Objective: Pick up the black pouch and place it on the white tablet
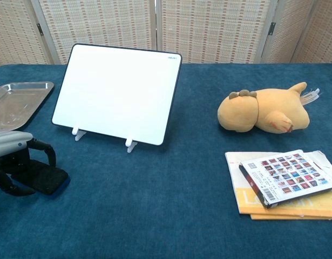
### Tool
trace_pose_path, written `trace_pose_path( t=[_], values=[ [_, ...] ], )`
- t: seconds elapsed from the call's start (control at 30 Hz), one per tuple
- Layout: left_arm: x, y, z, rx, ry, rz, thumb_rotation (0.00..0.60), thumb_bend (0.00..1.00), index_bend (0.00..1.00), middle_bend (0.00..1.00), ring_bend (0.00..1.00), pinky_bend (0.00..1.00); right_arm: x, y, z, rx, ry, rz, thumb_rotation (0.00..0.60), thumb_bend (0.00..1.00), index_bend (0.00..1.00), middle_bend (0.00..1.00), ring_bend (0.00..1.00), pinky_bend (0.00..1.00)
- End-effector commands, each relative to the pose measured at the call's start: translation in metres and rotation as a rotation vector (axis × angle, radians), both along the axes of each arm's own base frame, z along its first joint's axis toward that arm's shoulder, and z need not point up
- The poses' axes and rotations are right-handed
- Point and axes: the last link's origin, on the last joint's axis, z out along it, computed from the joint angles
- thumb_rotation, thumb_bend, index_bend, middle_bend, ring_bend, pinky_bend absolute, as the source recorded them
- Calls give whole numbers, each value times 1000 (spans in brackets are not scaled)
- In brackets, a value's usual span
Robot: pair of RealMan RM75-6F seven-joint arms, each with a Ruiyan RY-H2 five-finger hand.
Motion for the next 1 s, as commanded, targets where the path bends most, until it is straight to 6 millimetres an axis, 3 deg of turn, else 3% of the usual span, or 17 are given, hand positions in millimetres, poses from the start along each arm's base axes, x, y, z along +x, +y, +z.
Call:
trace_pose_path(
  t=[0.03,0.23,0.47,0.7,1.0],
  values=[
    [-3,2,-1,-1,-3,10,600,250,417,1000,1000,1000,0,0,-1,1,1,-1,600,151,0,0,46,203],
    [-6,3,0,17,-16,13,600,251,526,1000,1000,1000,1,0,-1,0,2,0,600,151,0,0,46,203],
    [7,2,14,119,-49,-66,600,250,687,1000,1000,1000,1,1,-1,1,1,6,600,151,0,0,45,203],
    [29,2,29,373,-119,-221,600,250,698,1000,1000,1000,2,3,0,-3,-8,13,600,151,0,0,46,203],
    [55,33,13,717,-235,-389,600,250,686,1000,1000,1000,1,4,4,-9,-25,14,600,150,0,0,46,203]
  ],
)
